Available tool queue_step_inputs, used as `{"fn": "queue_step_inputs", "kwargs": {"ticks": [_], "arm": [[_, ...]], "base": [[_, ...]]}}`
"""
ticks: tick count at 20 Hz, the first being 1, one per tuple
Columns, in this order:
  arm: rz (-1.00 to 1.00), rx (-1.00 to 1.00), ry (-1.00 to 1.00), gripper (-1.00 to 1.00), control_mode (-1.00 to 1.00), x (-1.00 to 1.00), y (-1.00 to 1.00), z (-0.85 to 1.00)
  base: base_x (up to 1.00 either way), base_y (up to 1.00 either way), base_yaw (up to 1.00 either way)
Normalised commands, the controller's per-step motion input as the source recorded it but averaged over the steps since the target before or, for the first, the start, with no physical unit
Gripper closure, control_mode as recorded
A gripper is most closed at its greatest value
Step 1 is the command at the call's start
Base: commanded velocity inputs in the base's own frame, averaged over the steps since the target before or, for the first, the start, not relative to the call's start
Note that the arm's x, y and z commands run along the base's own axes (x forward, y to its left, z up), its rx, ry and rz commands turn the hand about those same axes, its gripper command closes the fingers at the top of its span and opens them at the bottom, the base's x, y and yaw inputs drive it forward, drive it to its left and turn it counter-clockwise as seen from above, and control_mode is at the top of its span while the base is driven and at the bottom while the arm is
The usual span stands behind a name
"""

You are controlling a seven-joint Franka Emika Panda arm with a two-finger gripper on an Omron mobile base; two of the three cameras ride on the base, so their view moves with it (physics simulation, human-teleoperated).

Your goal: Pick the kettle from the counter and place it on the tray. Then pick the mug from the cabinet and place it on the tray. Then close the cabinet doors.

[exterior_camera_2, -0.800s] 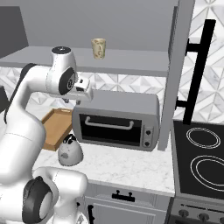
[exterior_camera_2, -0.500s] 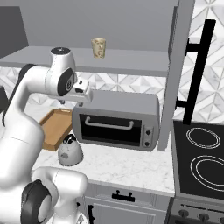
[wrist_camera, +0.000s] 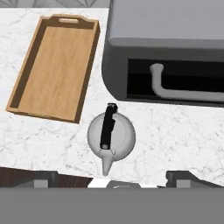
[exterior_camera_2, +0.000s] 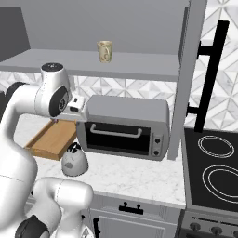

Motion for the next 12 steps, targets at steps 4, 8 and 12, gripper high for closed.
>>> {"fn": "queue_step_inputs", "kwargs": {"ticks": [4,8,12], "arm": [[0.00,-0.01,0.09,-1.00,-1.00,-0.08,0.24,-0.44],[0.00,-0.09,0.09,-1.00,-1.00,-0.03,0.19,-0.43],[0.00,-0.14,0.06,-1.00,-1.00,0.00,0.09,-0.38]], "base": [[0.00,0.00,0.00],[0.00,0.00,0.00],[0.00,0.00,0.00]]}}
